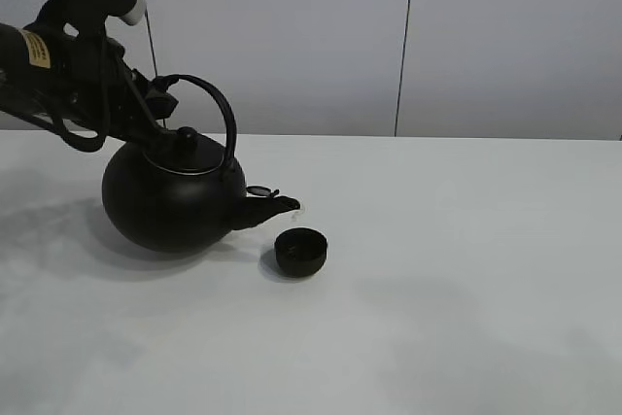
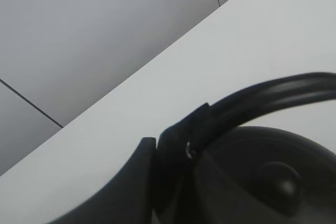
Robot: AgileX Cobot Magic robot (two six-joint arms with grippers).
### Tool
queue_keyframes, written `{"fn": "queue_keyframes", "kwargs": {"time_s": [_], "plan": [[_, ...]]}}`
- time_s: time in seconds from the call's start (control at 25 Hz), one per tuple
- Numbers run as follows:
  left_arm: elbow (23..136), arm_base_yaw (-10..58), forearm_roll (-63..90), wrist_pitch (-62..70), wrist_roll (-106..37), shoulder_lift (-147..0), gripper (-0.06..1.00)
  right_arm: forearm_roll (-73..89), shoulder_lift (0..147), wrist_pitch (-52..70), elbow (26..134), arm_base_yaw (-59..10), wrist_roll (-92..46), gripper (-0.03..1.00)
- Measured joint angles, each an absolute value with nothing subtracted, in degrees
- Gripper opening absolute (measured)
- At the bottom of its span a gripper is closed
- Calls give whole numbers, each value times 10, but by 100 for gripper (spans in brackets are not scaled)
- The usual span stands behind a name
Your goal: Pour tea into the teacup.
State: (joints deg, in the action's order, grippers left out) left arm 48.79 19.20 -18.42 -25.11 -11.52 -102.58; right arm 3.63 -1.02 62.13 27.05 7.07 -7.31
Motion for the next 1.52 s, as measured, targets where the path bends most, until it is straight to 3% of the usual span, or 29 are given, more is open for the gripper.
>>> {"fn": "queue_keyframes", "kwargs": {"time_s": [0.96, 1.52], "plan": [[488, 192, -184, -240, -92, -1026, 11, 36, -10, 622, 270, 71, -73, 64], [456, 162, -160, -348, 5, -1026, 11, 36, -10, 622, 270, 71, -73, 64]]}}
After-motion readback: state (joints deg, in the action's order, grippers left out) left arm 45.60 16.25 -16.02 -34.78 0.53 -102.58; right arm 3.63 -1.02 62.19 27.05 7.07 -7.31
